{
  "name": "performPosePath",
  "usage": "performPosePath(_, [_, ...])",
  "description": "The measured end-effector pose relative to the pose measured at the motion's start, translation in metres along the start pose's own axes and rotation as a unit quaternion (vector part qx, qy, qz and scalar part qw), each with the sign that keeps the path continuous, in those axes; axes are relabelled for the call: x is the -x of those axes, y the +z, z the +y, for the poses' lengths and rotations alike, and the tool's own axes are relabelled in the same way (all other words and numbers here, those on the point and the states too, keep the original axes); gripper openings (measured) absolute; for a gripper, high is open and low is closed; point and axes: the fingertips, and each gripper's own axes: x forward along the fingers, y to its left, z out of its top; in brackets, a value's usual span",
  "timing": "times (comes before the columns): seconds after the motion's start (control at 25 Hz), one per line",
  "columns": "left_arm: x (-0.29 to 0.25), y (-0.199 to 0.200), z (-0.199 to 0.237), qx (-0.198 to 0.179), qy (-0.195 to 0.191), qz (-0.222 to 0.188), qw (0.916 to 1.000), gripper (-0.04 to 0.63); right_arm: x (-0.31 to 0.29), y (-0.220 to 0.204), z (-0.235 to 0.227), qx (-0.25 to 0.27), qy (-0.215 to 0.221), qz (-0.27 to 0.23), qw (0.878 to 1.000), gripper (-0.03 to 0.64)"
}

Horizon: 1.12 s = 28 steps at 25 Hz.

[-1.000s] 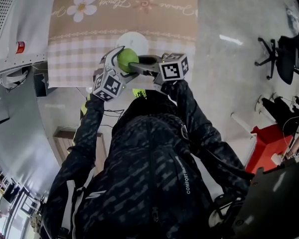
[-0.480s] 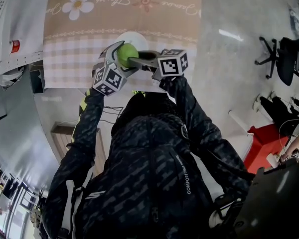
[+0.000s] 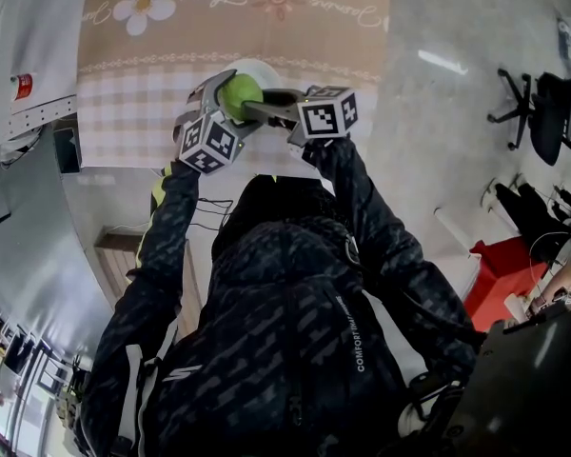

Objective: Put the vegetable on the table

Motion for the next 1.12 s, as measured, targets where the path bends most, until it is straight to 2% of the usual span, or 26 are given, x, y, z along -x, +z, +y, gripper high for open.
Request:
performPosePath(0.56, [-0.012,-0.008,0.004,-0.005,0.013,0.035,0.9993,0.499,-0.002,0.0,-0.012,-0.01,0.001,0.015,1.0,0.17])
performPosePath(0.76, [-0.011,-0.008,0.006,0.014,0.03,0.023,0.9992,0.499,-0.003,-0.001,-0.013,-0.012,0.004,0.017,1.0,0.172])
performPosePath(1.12, [-0.012,-0.004,0.013,-0.005,0.053,0.021,0.9984,0.497,0.002,0.003,-0.02,-0.03,0.015,0.005,0.999,0.167])
